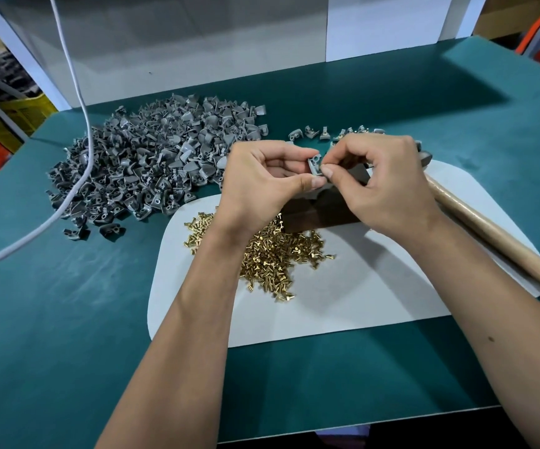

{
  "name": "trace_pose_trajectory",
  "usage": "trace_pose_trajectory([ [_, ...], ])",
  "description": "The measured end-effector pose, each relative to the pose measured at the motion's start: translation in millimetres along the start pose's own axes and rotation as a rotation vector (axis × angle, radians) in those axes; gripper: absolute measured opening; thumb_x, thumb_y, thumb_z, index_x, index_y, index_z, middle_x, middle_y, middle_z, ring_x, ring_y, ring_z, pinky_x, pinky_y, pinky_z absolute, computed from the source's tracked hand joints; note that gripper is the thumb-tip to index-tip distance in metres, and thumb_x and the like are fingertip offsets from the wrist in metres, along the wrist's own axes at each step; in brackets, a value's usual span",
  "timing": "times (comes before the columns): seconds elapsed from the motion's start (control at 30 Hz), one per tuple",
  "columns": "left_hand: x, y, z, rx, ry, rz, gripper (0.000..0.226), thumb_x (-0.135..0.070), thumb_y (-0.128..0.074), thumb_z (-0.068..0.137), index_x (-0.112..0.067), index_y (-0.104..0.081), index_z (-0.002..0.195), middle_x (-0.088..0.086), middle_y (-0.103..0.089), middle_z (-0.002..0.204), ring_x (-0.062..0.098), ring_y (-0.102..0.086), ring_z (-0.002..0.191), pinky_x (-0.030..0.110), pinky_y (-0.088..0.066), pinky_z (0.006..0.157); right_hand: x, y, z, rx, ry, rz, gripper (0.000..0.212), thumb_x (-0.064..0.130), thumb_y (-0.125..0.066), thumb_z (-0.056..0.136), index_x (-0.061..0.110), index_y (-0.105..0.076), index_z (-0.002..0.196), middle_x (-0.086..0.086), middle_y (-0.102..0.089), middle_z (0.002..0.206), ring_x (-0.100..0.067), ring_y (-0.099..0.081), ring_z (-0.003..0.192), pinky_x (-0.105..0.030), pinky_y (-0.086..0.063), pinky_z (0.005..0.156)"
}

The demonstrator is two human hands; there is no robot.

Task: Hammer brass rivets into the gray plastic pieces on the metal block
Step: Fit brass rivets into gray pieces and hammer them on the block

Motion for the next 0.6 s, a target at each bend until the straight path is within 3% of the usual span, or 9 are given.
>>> trace_pose_trajectory([
  [0.1,-2,-2,0,0.0,-0.029,0.006,0.036,0.014,-0.082,0.073,0.005,-0.072,0.107,0.012,-0.078,0.085,0.025,-0.077,0.077,0.036,-0.064,0.076,-1,3,0,-0.021,0.022,-0.03,0.005,0.009,-0.071,0.089,0.009,-0.076,0.087,0.002,-0.07,0.082,-0.011,-0.062,0.078,-0.018,-0.046,0.075],
  [0.2,-2,-1,0,-0.027,-0.017,-0.023,0.021,0.008,-0.076,0.085,0.005,-0.073,0.106,0.019,-0.077,0.088,0.031,-0.077,0.081,0.041,-0.064,0.079,-2,4,2,-0.036,0.041,-0.016,0.006,0.008,-0.07,0.091,0.006,-0.076,0.09,-0.002,-0.071,0.085,-0.016,-0.064,0.081,-0.029,-0.05,0.077],
  [0.4,-3,2,2,-0.1,-0.085,0.231,0.009,0.0,-0.08,0.083,-0.003,-0.076,0.09,0.008,-0.078,0.089,0.019,-0.075,0.087,0.039,-0.062,0.086,-7,3,3,-0.002,0.007,-0.003,0.01,0.008,-0.067,0.094,0.007,-0.077,0.095,-0.001,-0.072,0.088,-0.012,-0.064,0.084,-0.023,-0.049,0.078],
  [0.5,7,1,3,-0.064,-0.016,0.338,0.008,-0.004,-0.082,0.082,-0.009,-0.076,0.085,-0.002,-0.079,0.098,0.008,-0.073,0.098,0.031,-0.055,0.099,-23,19,4,-0.109,-0.101,-0.094,0.015,0.018,-0.066,0.095,0.01,-0.077,0.095,-0.003,-0.076,0.091,-0.018,-0.067,0.086,-0.029,-0.051,0.083],
  [0.6,17,2,4,-0.025,0.059,0.434,0.012,-0.009,-0.083,0.082,-0.018,-0.076,0.078,-0.004,-0.076,0.11,0.002,-0.067,0.11,0.022,-0.046,0.104,-65,40,0,-0.146,-0.4,-0.388,0.016,0.029,-0.066,0.092,0.015,-0.075,0.097,-0.011,-0.076,0.096,-0.035,-0.068,0.096,-0.041,-0.054,0.087],
])
Point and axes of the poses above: each hand's wrist, its own z-axis towards the middle knuckle, its own y-axis out of the back of the hand, x = y × z, the point moved 7 cm from there along z, towards the middle knuckle
